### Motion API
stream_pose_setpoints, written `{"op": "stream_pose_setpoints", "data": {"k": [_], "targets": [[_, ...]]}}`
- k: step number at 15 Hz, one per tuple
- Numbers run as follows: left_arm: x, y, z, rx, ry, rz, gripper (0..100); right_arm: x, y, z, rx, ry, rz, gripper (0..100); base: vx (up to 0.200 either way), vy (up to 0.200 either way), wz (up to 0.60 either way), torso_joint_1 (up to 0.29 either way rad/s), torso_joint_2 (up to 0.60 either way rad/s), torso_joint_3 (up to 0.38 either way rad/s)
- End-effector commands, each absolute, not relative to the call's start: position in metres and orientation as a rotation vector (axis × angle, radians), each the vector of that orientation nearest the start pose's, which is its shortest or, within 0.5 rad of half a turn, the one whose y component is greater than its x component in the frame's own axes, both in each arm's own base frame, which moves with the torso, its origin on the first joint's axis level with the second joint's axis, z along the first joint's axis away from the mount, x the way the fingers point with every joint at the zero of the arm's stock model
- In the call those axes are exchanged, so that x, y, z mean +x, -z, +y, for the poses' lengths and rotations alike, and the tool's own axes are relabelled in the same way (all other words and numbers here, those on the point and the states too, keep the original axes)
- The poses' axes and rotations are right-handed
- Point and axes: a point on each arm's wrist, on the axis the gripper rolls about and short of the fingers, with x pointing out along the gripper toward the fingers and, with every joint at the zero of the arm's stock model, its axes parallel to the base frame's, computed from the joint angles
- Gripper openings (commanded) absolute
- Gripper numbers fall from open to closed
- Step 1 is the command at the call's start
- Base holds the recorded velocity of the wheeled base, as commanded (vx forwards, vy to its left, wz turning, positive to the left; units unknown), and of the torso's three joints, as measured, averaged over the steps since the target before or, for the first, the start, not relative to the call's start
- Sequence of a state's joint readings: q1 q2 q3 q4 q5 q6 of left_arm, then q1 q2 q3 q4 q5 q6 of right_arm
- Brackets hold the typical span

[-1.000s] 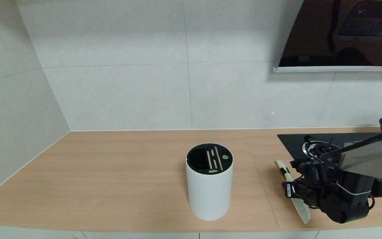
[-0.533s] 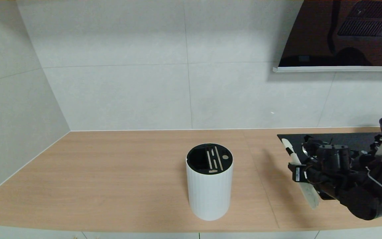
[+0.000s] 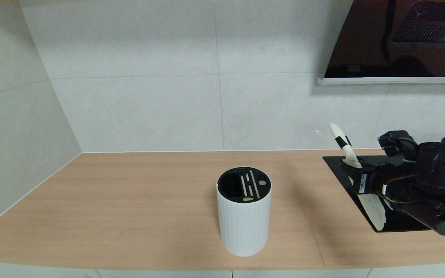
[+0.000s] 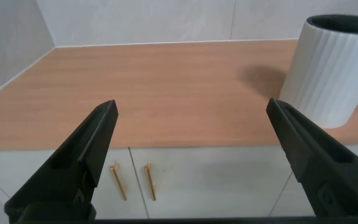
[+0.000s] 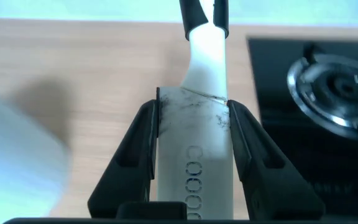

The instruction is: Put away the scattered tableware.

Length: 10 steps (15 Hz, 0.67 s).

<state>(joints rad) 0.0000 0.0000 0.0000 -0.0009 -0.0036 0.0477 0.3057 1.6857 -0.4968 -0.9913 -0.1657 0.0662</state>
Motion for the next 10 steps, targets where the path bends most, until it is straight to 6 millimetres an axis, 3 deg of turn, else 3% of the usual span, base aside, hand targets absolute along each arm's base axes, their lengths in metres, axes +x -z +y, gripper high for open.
{"op": "stream_pose_setpoints", "data": {"k": [1, 2, 3, 5, 7, 8, 10], "targets": [[-0.024, -0.080, -0.001, 0.060, 0.030, -0.019, 100, 0.239, -0.180, 0.085, 0.042, -0.189, 0.094, 0, 0.000, 0.000, 0.00, 0.000, 0.00, 0.000], [-0.028, -0.094, -0.002, 0.064, 0.106, -0.057, 100, 0.240, -0.189, 0.087, 0.047, -0.194, 0.069, 0, 0.000, 0.000, 0.00, 0.000, 0.00, 0.000], [-0.032, -0.121, -0.004, 0.069, 0.229, -0.073, 100, 0.239, -0.202, 0.093, 0.043, -0.218, 0.043, 0, 0.000, 0.000, 0.00, 0.000, 0.00, 0.000], [-0.021, -0.183, -0.007, 0.065, 0.375, -0.034, 100, 0.234, -0.225, 0.111, 0.038, -0.286, 0.031, 0, 0.000, 0.000, 0.00, 0.000, 0.00, 0.000], [0.024, -0.238, -0.011, 0.036, 0.523, 0.058, 100, 0.226, -0.232, 0.135, 0.038, -0.380, 0.034, 0, 0.000, 0.000, 0.00, 0.000, 0.00, 0.000], [0.032, -0.245, -0.012, 0.032, 0.543, 0.071, 100, 0.225, -0.232, 0.139, 0.037, -0.394, 0.034, 0, 0.000, 0.000, 0.00, 0.000, 0.00, 0.000], [0.088, -0.261, -0.027, -0.036, 0.781, 0.221, 100, 0.222, -0.234, 0.162, 0.040, -0.472, 0.031, 0, 0.000, 0.000, 0.00, 0.000, 0.00, 0.000]]}}
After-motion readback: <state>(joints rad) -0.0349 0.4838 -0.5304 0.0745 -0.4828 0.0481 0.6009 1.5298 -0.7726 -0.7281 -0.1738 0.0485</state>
